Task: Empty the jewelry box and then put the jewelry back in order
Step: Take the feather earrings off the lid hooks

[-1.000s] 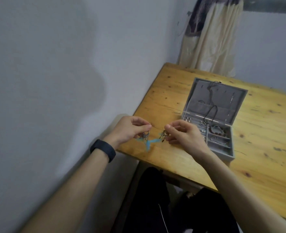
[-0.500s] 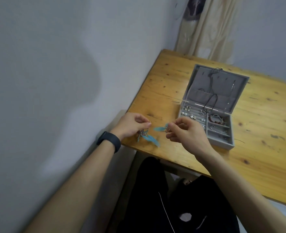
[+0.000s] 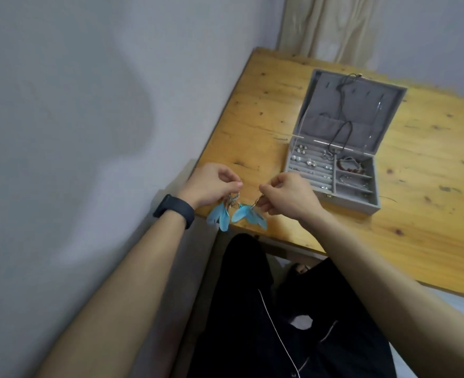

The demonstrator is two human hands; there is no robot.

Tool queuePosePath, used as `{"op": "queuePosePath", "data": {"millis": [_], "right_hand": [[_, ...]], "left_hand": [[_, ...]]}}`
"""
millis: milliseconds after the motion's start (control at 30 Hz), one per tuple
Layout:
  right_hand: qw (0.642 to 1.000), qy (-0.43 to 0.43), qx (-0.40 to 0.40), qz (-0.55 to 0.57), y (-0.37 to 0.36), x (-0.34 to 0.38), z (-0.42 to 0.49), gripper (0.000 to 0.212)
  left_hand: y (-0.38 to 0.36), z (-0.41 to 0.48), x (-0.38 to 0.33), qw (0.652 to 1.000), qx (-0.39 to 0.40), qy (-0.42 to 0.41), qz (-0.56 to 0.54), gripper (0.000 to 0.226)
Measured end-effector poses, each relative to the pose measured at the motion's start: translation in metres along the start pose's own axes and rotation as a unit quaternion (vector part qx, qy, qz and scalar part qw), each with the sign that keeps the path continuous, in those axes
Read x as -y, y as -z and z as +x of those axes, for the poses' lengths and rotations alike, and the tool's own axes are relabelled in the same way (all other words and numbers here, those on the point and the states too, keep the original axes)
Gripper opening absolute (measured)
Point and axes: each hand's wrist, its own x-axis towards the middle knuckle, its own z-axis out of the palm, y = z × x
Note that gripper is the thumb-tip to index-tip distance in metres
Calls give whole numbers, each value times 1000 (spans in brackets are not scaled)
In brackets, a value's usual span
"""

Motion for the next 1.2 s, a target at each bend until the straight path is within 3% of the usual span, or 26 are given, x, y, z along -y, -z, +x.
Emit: {"op": "queuePosePath", "data": {"millis": [167,467,667,867,1000,1200], "right_hand": [[1000,-27,-7,9,-10,5,29,19],[989,5,-50,-137,-15,10,70,36],[992,24,-52,-116,-12,6,72,31],[977,97,-111,-156,-10,-20,37,16],[966,137,-125,-182,-24,-29,28,30],[961,113,-133,-214,-44,-26,31,36]], "left_hand": [[-7,20,2,998,-55,-20,16,8],[-18,36,10,980,-139,-55,129,16],[-28,28,14,964,-200,-87,149,24],[-29,11,25,952,-221,-116,177,23],[-28,6,30,948,-220,-106,203,26],[-26,-1,31,917,-240,-91,305,30]]}}
